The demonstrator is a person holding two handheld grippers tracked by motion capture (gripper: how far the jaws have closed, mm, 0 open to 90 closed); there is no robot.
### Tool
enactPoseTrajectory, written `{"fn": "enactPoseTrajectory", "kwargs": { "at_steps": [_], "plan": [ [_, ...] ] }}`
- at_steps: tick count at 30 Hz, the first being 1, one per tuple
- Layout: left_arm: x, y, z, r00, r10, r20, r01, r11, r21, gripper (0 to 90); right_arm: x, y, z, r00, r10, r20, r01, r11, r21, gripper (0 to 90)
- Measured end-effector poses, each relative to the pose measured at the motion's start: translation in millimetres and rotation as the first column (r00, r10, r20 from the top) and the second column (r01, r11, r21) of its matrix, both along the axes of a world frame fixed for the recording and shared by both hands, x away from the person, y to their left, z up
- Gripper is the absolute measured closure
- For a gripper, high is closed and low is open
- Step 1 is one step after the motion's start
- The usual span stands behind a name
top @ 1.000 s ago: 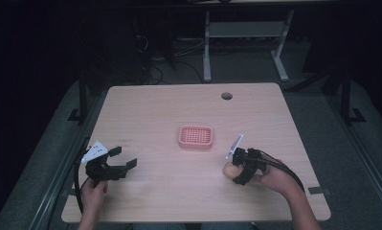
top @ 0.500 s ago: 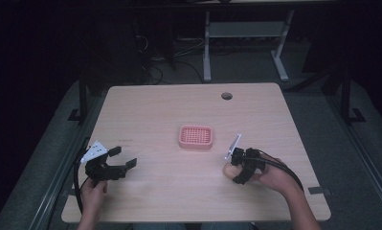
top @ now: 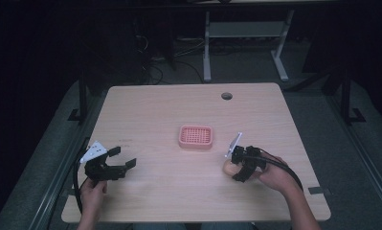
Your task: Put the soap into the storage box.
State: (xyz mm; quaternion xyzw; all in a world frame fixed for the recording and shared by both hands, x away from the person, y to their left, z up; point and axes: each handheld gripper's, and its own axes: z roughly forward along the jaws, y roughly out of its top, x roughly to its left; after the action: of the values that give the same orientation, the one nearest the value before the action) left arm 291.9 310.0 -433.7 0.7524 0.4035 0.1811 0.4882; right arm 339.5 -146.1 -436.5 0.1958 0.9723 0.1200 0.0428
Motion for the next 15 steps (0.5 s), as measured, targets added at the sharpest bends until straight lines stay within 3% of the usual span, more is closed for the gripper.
{"fn": "enactPoseTrajectory", "kwargs": {
  "at_steps": [7, 15],
  "plan": [
    [-0.8, -0.4, 0.4, 1.0000, 0.006, -0.001, -0.006, 0.9999, -0.014, 14.3, 4.6, 1.7, 3.8, 0.9999, 0.012, -0.002, -0.012, 0.9999, 0.011, 31.9],
    [-1.4, 0.6, 1.0, 1.0000, 0.007, 0.000, -0.007, 0.9999, -0.015, 14.3, 15.3, 9.3, 18.3, 0.9995, 0.033, 0.005, -0.033, 0.9990, 0.029, 31.9]
  ]
}}
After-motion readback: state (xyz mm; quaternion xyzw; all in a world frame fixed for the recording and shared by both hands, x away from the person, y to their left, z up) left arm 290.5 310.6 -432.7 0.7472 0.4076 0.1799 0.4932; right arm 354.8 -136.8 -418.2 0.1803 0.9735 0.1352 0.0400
